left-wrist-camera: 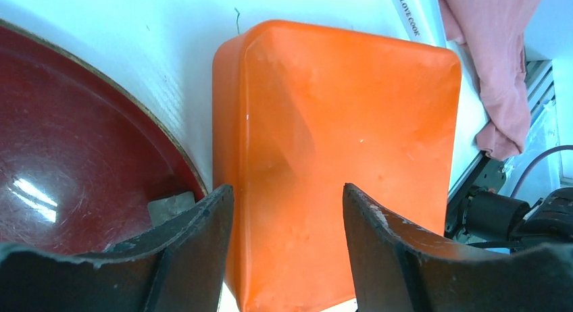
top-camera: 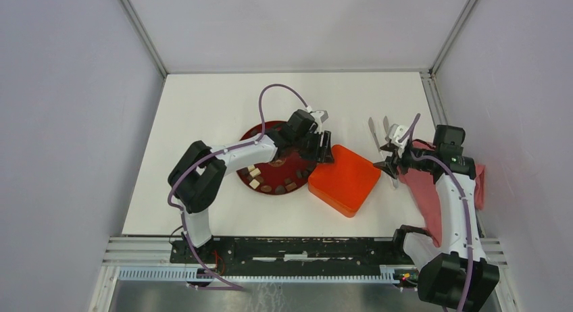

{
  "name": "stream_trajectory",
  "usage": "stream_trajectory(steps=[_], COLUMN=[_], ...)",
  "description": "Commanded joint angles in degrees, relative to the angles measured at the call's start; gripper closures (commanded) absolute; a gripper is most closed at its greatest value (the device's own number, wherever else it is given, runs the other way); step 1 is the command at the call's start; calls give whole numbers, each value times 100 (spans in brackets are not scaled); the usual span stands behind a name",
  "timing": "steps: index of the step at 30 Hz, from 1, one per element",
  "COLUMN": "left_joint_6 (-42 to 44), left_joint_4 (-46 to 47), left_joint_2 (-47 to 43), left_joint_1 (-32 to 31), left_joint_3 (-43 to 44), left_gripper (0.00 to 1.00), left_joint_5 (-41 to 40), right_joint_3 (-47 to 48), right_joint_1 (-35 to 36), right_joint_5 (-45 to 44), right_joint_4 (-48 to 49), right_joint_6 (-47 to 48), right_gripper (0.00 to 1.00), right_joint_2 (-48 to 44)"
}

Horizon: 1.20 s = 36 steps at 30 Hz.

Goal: Pack the chocolate
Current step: Close the box lid on the packing box.

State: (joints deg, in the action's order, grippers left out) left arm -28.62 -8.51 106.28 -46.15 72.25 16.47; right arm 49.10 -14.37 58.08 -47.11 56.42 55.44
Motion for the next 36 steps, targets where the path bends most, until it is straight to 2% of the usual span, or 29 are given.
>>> stream_trajectory(steps=[1, 12, 23, 32, 36], left_joint_6=[151, 232, 359, 420, 379], left_joint_4=[-148, -642, -1072, -996, -723], left_joint_2=[36, 69, -20, -794, -1334], left_joint_1=[-25, -17, 52, 140, 154], left_joint_3=[371, 734, 976, 882, 538], left_gripper=[33, 27, 22, 19, 19], left_joint_5=[-193, -622, -1116, -1518, -1588], right_joint_3=[-85, -23, -23, 12, 138], right_joint_1=[12, 9, 22, 80, 81], right_joint_5=[445, 552, 607, 227, 4], right_joint_4=[-713, -1349, -1393, -1291, -1275], right_joint_6=[2099, 3174, 3279, 3526, 3605], right_gripper=[36, 33, 32, 31, 30], right_joint_2=[17, 332, 440, 418, 414])
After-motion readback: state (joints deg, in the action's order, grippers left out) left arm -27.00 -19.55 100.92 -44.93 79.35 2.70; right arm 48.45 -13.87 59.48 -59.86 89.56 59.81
